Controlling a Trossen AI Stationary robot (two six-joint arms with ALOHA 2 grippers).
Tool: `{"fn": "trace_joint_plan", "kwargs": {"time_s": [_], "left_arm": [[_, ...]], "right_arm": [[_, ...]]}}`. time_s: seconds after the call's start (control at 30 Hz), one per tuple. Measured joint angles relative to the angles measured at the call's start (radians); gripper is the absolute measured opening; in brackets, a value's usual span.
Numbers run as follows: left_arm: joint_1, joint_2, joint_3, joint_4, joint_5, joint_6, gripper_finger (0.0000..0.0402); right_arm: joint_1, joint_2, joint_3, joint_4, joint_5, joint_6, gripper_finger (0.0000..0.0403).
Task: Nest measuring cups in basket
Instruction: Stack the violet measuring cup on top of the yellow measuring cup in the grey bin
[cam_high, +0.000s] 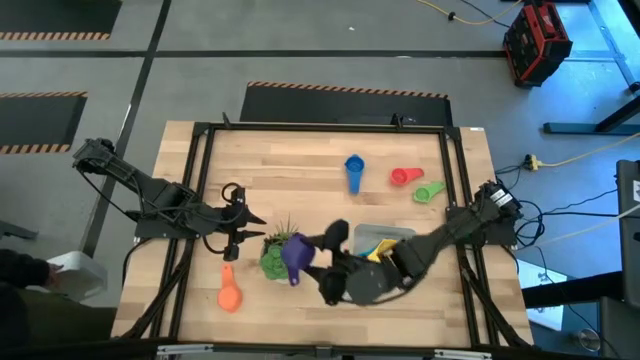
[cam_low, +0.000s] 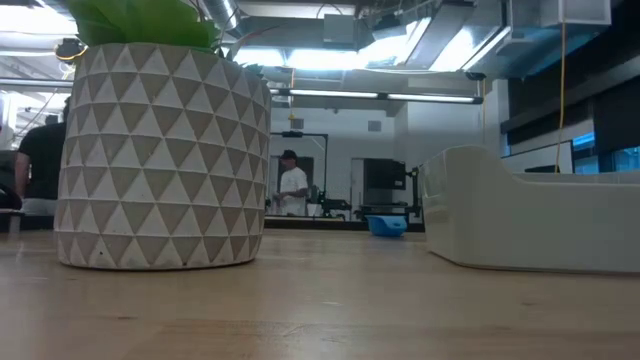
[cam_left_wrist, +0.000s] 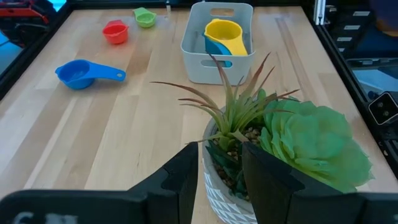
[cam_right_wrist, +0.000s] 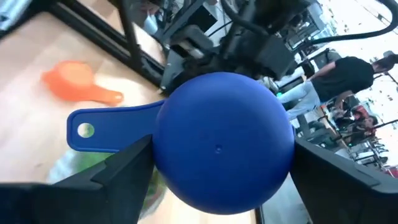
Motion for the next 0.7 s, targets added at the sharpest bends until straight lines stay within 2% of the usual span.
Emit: {"fn": "trace_joint_plan", "kwargs": {"time_s": [0.17,0.3,0.53,0.7], "left_arm": [[0.000,0.000,0.000,0.028,0.000,0.000,0.0118],[0.000,0.000,0.000,0.054,0.001,0.000,0.0118],[0.000,0.000,0.000,0.127,-0.005,0.000,0.0118],[0.000,0.000,0.000,0.216,-0.139,0.000,0.0118]], "right_arm": [[-0.076,0.000,0.000,0.105,-0.049,-0.144,0.0339],[-0.125,0.000,0.000,0.217,-0.049,-0.289,0.0339],[-0.186,0.000,0.000,0.340,0.042,-0.549,0.0339],[-0.232,0.000,0.000,0.341,0.082,-0.630,0.0339]]}}
